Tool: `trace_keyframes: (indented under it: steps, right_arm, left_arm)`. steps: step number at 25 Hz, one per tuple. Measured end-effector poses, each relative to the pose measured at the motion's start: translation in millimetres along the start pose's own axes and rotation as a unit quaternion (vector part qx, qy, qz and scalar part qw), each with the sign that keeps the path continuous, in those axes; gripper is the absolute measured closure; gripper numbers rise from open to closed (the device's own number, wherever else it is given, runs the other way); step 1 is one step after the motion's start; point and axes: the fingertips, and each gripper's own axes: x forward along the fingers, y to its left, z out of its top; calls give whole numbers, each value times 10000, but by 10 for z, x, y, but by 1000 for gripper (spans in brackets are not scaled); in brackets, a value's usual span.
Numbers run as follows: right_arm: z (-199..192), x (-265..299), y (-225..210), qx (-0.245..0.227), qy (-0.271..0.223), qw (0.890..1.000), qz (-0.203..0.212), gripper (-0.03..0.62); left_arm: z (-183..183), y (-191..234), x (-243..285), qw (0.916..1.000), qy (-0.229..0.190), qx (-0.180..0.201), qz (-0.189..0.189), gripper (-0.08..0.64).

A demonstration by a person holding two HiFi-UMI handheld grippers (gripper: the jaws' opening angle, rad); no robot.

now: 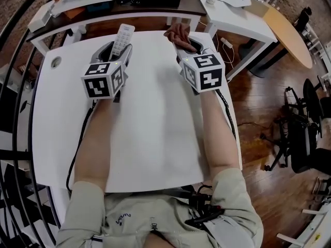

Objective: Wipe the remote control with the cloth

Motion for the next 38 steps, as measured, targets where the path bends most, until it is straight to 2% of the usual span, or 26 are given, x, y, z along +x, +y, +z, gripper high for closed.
trace_keyframes:
  steps: [6,12,15,22,26,30,34,38]
  right_arm:
    - [-449,255,-102,-6,1034,9946,-19,486]
    - [-700,299,-202,95,1751,9845,-22,485]
    - [-774,323,-201,39,1936,9811,-18,480]
    - [-894,360,-167,72,2164,9763,66,465]
    - [-934,366,-164,198,2212,9749,124,404]
    - [-865,262,-168,297,2184,9753,172,344]
    - [-572,72,-188,279,1798,9833,39,344]
    - [-240,-197,-137,181,1167,9930,-44,344]
  left_arm:
    - [-196,182,175,9979,598,-89,231,316]
    - [-374,341,233,9888,1431,-74,428,316]
    - [-499,363,276,9828,1803,-31,408,316]
    - [-641,338,341,9711,2359,139,338,315]
    - [-709,349,376,9633,2639,283,397,313]
    - [-702,369,322,9631,2643,330,384,255]
    - [-481,389,115,9754,2131,269,488,258]
    - [-132,235,-178,9879,1413,376,523,362]
